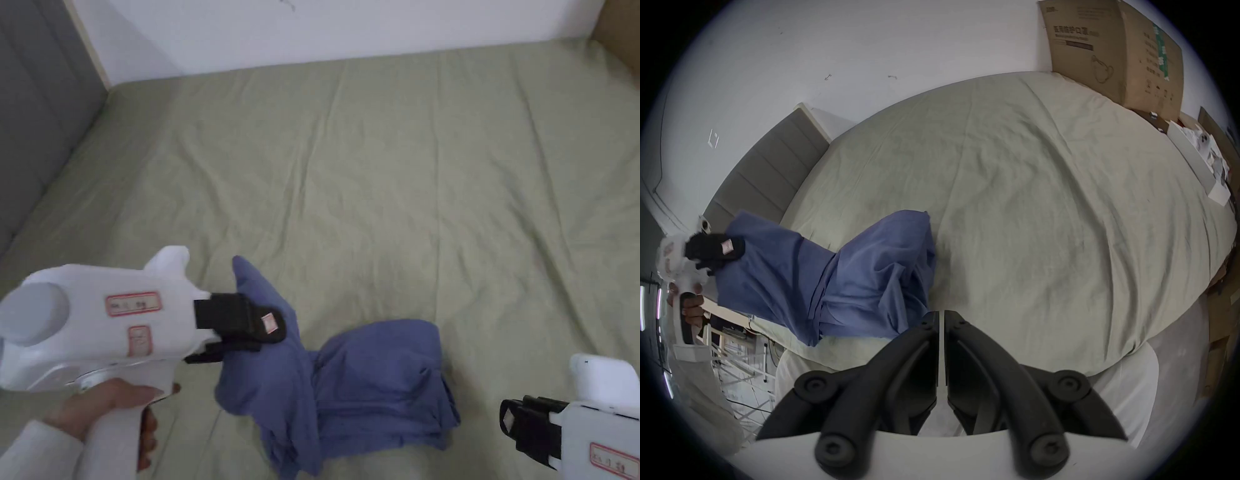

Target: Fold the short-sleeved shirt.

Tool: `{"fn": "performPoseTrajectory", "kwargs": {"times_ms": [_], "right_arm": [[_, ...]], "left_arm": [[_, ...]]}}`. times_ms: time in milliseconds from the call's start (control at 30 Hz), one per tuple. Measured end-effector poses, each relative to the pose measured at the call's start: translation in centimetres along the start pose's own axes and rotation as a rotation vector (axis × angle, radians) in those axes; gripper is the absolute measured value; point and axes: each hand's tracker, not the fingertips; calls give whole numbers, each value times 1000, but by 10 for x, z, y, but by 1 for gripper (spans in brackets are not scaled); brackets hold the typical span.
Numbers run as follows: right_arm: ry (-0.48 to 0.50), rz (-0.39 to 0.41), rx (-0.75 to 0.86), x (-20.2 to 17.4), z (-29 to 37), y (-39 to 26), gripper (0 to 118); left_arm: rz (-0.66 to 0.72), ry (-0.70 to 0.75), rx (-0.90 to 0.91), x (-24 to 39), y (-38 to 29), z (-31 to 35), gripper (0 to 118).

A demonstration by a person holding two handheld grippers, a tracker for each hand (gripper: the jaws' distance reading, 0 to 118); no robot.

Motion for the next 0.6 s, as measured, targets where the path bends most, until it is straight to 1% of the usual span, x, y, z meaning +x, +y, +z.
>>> {"fn": "performPoseTrajectory", "kwargs": {"times_ms": [33, 67, 133, 167, 200, 233, 267, 300, 333, 367, 400, 433, 500, 533, 567, 600], "right_arm": [[-4, -11, 2, 5, 2, -1, 4], [-13, -27, 5, 12, 3, -1, 4], [-24, -59, 9, 25, 7, -4, 4], [-29, -74, 10, 32, 10, -5, 4], [-33, -85, 12, 38, 12, -6, 4], [-42, -100, 16, 45, 14, -8, 4], [-56, -122, 16, 52, 15, -9, 4], [-55, -136, 19, 58, 17, -10, 4], [-51, -151, 26, 63, 20, -11, 4], [-57, -169, 31, 68, 22, -11, 4], [-63, -178, 32, 72, 23, -11, 4], [-64, -180, 36, 75, 24, -11, 4], [-68, -186, 44, 79, 25, -11, 4], [-68, -188, 46, 80, 25, -10, 4], [-66, -188, 48, 80, 24, -10, 4], [-60, -188, 50, 80, 23, -9, 4]], "left_arm": [[3, 3, -10, 13, 0, -19, 9], [-26, 1, -36, 27, 0, -41, 9], [-47, 24, -99, 28, 5, -90, 10], [-58, 9, -138, 31, 2, -111, 14], [-56, -57, -173, 33, -2, -131, 30], [-56, -129, -230, 39, -11, -141, 59], [-30, -118, -292, 40, -16, -157, 103], [-16, -99, -307, 42, -19, -161, 117], [-30, -94, -313, 43, -18, -165, 117], [-41, -79, -304, 41, -23, -157, 110], [-57, -56, -291, 40, -21, -153, 107], [-63, -38, -262, 38, -19, -146, 106], [-31, -11, -176, 26, -12, -119, 105], [-15, 4, -138, 22, -9, -110, 99], [-2, 32, -99, 17, -6, -102, 82], [-8, 64, -69, 13, -5, -100, 61]]}}
